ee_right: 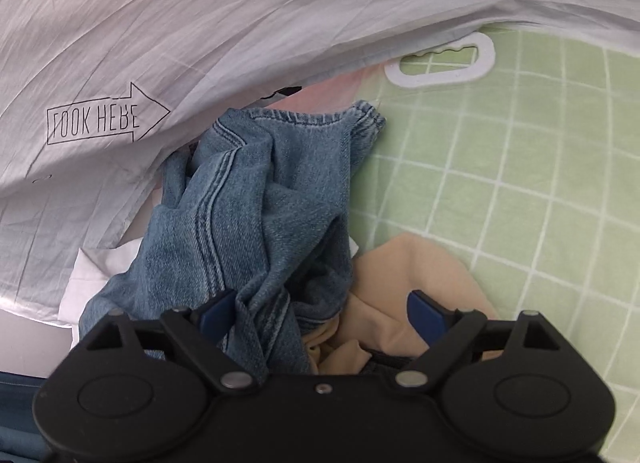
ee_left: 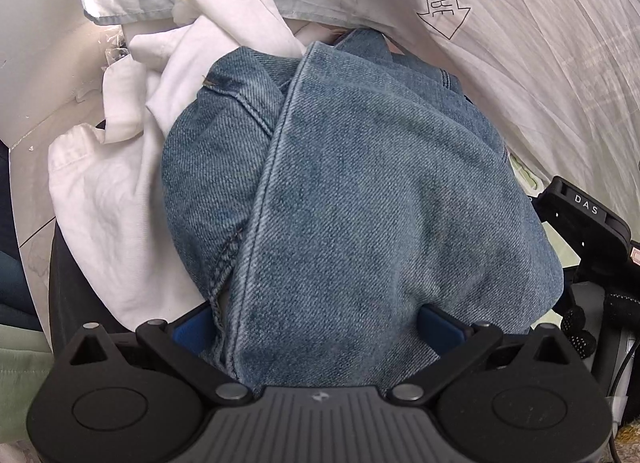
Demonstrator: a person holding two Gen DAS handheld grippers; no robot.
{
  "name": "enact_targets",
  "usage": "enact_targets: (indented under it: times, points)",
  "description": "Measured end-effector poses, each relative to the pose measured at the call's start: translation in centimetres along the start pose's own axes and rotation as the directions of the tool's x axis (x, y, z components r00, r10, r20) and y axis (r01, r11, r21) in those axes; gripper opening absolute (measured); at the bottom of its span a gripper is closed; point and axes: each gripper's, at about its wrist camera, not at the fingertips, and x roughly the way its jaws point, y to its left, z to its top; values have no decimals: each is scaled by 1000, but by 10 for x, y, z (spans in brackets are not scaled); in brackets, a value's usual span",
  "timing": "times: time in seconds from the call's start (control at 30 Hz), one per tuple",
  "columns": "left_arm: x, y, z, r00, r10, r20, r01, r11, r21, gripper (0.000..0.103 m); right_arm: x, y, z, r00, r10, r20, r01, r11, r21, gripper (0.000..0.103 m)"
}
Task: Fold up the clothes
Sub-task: 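Reach both grippers into the blue jeans on the clothes pile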
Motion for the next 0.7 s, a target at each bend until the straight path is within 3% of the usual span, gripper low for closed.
enact_targets:
  times: [0.17,0.27,0.47,0.6,0.7]
  points:
    - [-2,1,0,1000,-5,2,5,1000,-3,103,-12,5,0,997,-67,47,68,997,-25,91]
    - [-2,2,0,1000,-8,1,8,1000,-4,103,-10,2,6,997,-59,42,60,998,-23,92]
    - [0,5,2,1000,-24,-4,24,1000,-8,103,4,10,12,999,38,34,-39,999,7,91]
    - [0,5,1,1000,-26,3,26,1000,-8,103,13,-9,19,990,127,56,-136,974,179,93]
    - [-1,5,1,1000,-27,7,27,1000,-11,103,20,-12,20,974,216,65,-225,944,240,93]
